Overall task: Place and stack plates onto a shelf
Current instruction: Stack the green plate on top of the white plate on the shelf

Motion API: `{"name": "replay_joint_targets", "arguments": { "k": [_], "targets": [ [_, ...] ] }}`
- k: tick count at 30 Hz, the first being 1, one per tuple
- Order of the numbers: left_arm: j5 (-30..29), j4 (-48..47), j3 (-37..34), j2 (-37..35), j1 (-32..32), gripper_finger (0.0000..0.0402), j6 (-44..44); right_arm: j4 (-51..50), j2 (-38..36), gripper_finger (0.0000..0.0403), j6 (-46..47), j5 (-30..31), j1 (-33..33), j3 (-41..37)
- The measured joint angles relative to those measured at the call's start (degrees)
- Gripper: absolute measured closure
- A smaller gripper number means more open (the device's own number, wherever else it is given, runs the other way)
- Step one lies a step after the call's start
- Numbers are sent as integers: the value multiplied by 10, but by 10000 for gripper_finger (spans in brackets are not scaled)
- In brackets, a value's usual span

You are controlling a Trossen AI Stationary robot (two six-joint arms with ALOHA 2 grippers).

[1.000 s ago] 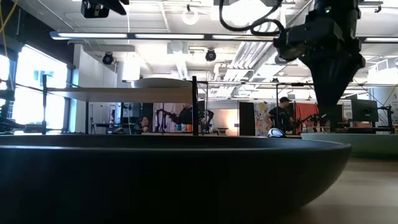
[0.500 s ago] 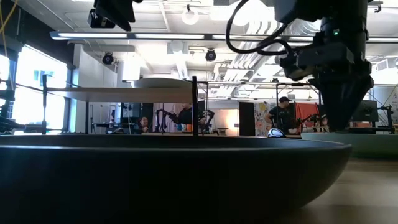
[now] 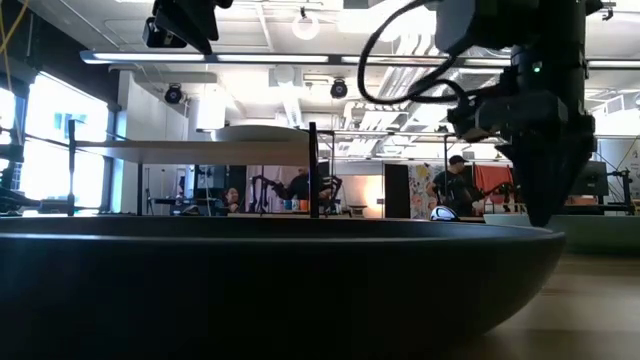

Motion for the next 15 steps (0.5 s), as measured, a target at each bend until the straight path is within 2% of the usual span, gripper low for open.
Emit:
{"name": "replay_joint_targets", "arguments": {
  "k": [11, 15],
  "targets": [
    [0, 0, 0, 0, 0, 312, 0, -2, 30, 312, 6, 5, 0, 0],
    [0, 0, 0, 0, 0, 312, 5, -6, 31, 328, 15, 3, 0, 0]
  ]
}}
